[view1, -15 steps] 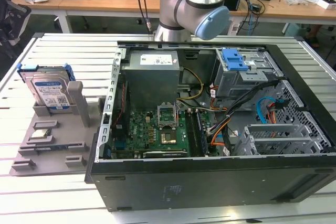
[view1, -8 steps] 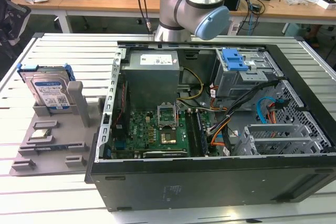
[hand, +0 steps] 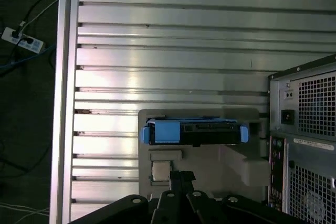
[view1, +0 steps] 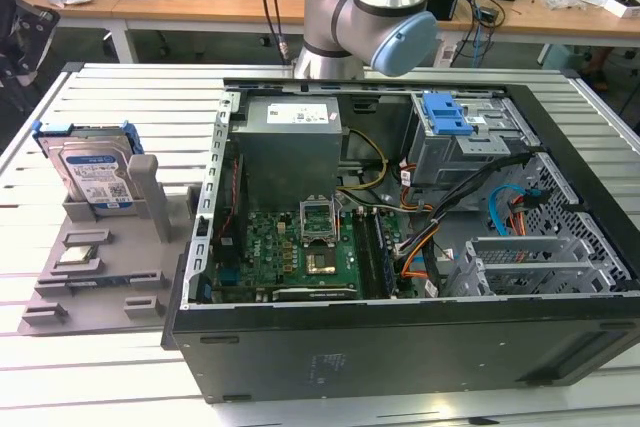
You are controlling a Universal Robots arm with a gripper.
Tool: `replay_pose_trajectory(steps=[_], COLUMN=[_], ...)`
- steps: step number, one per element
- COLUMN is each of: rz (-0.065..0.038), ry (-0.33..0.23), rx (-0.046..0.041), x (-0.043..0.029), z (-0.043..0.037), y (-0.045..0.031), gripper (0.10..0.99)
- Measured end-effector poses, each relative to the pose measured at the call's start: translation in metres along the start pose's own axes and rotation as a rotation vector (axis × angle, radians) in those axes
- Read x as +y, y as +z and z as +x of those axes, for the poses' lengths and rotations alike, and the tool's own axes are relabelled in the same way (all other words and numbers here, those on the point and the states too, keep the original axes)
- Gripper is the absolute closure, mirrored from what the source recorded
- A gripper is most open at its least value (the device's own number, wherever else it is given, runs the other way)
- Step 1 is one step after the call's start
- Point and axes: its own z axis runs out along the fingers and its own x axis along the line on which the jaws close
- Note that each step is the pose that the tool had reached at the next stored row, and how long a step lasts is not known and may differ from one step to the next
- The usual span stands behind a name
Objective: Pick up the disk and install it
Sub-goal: 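Pick up the disk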
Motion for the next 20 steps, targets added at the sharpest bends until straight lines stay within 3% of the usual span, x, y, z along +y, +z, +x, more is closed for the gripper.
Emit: replay_pose_trajectory(steps=[4,7,20], rz=[-0.001,-0.003,-0.007], ry=[-0.063,-0.142,-0.297], rx=[0.0028,0.0063,0.0134], x=[0.0000,0.0000,0.0000], z=[0.0000,0.0000,0.0000], y=[0.0000,0.0000,0.0000], gripper=[0.980,0.980,0.980])
